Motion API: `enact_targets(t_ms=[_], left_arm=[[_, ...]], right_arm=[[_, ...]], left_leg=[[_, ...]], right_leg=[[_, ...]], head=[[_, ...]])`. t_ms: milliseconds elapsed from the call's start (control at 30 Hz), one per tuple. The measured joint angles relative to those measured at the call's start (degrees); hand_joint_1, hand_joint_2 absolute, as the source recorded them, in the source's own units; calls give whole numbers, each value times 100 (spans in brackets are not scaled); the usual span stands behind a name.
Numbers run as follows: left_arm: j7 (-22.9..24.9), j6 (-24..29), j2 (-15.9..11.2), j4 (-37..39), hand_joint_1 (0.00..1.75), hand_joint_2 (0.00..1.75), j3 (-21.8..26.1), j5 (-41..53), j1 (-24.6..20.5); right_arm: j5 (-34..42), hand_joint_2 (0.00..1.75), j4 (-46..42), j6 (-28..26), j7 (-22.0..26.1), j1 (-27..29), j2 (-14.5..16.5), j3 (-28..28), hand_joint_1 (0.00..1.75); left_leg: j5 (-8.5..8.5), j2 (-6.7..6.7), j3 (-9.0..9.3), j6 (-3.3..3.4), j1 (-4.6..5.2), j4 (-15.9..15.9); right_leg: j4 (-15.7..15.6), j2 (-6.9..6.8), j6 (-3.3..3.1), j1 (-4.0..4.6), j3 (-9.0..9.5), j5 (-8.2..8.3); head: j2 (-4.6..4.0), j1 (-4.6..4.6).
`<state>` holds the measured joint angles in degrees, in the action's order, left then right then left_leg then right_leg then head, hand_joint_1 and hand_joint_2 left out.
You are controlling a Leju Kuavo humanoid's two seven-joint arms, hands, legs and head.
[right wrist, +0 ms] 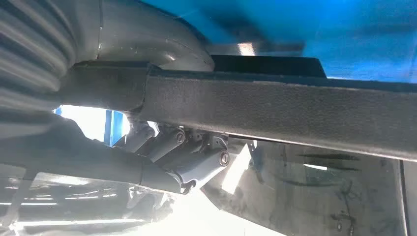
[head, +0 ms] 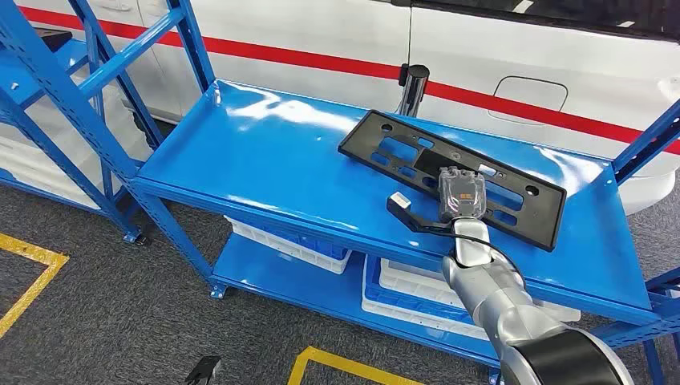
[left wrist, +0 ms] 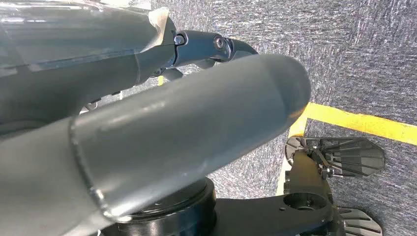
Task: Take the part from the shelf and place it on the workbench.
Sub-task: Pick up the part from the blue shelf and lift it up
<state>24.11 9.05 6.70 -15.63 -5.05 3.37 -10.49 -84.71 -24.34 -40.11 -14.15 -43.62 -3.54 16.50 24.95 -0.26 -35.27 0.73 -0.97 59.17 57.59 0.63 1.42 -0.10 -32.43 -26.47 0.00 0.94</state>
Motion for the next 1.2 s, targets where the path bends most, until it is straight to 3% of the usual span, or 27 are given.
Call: enact_targets(t_ms=[333,500,667,800,933,1200], left_arm=[[0,7,-4,0,0,0,0,-27,-13],[0,31,-9,0,0,0,0,-45,-9],[0,33,-10,0,0,0,-20,-38,-6],[0,1,-18,0,0,0,-83,-24,-5],[0,-49,-43,0,0,0,-132,1,4],[0,-27,-63,0,0,0,-167,-78,26]], right_arm=[[-26,175,-73,0,62,30,2,-86,175],[303,175,-215,0,500,73,59,-219,175],[1842,175,-463,2,2116,50,245,-733,175],[3660,175,-742,263,3348,-15,440,-1061,175],[5104,175,-1592,595,3574,172,513,-972,175],[6753,175,-3060,1138,3597,633,442,-551,175]], left_leg=[[0,0,0,0,0,0],[0,1,-3,0,0,-1],[1,10,7,-1,-6,-1],[14,10,51,-9,-15,-2],[73,14,143,-19,-17,-6],[83,39,185,-19,-19,-4]], right_leg=[[0,0,0,3,1,0],[1,1,0,10,1,0],[0,8,-1,12,6,0],[-3,8,-4,15,29,-11],[-7,13,-22,17,79,-63],[-4,36,-10,17,164,-57]], head=[[0,0],[0,-1],[0,-1],[0,-2],[0,-2],[0,-2]])
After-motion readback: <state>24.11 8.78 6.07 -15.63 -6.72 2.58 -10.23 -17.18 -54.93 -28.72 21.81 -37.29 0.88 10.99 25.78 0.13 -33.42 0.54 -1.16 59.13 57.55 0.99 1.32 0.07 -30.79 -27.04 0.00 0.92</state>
